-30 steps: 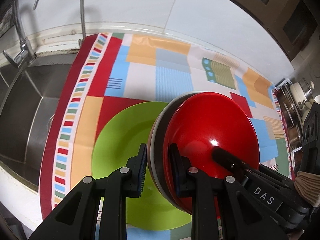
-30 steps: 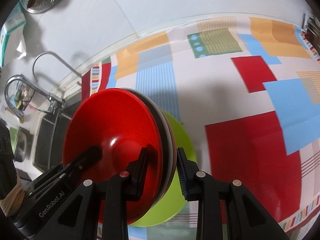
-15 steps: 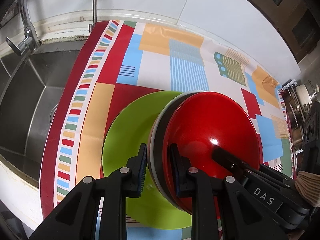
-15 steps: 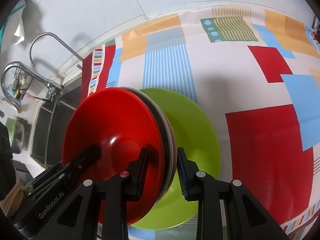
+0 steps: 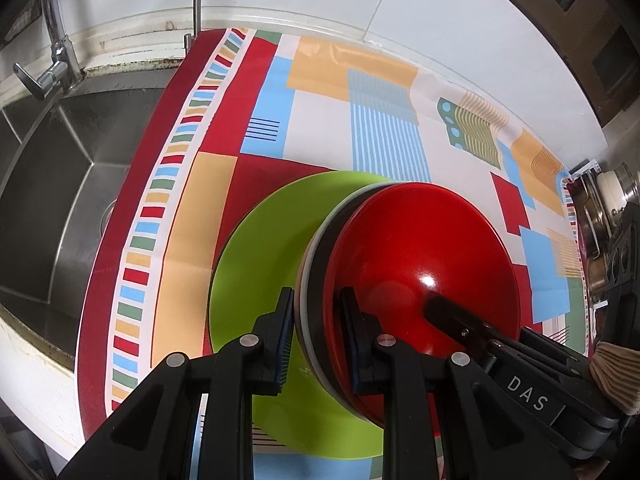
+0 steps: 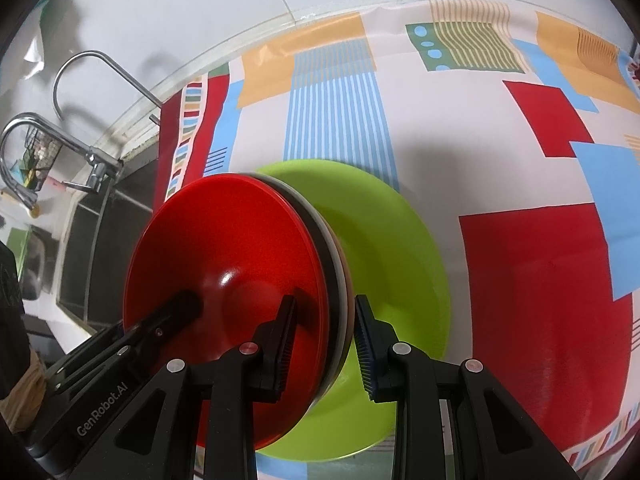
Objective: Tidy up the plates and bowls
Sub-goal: 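Lower the nested bowls onto the lime-green plate and open both grippers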
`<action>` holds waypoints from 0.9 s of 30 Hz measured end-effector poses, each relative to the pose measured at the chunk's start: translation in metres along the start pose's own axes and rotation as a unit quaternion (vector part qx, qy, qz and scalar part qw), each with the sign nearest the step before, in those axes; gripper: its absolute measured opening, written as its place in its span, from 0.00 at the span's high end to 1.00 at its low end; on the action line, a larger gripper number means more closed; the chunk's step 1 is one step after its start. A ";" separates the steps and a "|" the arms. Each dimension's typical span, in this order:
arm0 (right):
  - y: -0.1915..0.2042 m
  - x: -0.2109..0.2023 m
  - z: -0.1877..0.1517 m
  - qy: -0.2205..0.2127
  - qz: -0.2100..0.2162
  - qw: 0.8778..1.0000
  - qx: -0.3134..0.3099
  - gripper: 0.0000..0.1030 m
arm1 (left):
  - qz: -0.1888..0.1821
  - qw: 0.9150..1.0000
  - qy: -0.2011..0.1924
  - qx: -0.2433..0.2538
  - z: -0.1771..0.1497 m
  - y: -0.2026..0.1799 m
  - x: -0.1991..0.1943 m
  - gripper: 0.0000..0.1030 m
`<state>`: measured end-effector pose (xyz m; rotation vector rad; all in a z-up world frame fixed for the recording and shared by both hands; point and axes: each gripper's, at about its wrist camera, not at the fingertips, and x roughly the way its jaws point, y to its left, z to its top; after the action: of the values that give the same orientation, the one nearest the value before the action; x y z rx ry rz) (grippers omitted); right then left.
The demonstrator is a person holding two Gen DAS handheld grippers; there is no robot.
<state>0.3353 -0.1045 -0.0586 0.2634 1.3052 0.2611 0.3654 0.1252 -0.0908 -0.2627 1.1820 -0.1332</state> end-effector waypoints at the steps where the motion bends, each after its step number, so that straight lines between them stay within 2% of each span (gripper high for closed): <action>1: 0.000 0.000 0.000 -0.001 0.000 1.000 -0.001 0.71 | 0.000 1.000 0.000 0.000 0.000 0.000 0.000 0.78; 6: 0.000 0.001 0.001 -0.003 0.003 1.000 -0.001 0.71 | -0.006 1.000 0.000 -0.002 0.000 0.001 0.001 0.77; 9: -0.001 0.001 0.000 -0.005 0.004 1.000 -0.002 0.70 | 0.004 1.000 -0.013 0.011 -0.001 -0.002 -0.003 0.75; 14: -0.003 -0.005 -0.002 -0.017 0.006 1.000 -0.001 0.69 | 0.038 0.998 -0.047 0.032 -0.004 -0.005 -0.018 0.62; 16: -0.003 -0.013 -0.004 -0.033 0.003 0.999 -0.004 0.60 | 0.050 0.995 -0.067 0.047 -0.007 -0.009 -0.028 0.57; 19: -0.001 -0.029 -0.009 -0.058 -0.011 0.998 -0.014 0.57 | 0.059 0.991 -0.095 0.067 -0.013 -0.015 -0.042 0.51; 22: -0.001 -0.048 -0.020 -0.088 -0.025 0.996 -0.023 0.48 | 0.068 0.985 -0.134 0.086 -0.024 -0.022 -0.059 0.37; 27: -0.004 -0.081 -0.048 -0.153 -0.053 0.986 -0.046 0.38 | 0.072 0.976 -0.172 0.111 -0.049 -0.036 -0.079 0.28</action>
<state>0.2695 -0.1336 0.0023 0.1492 0.9958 0.1814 0.2914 0.1034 -0.0276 0.0003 0.8286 -0.0874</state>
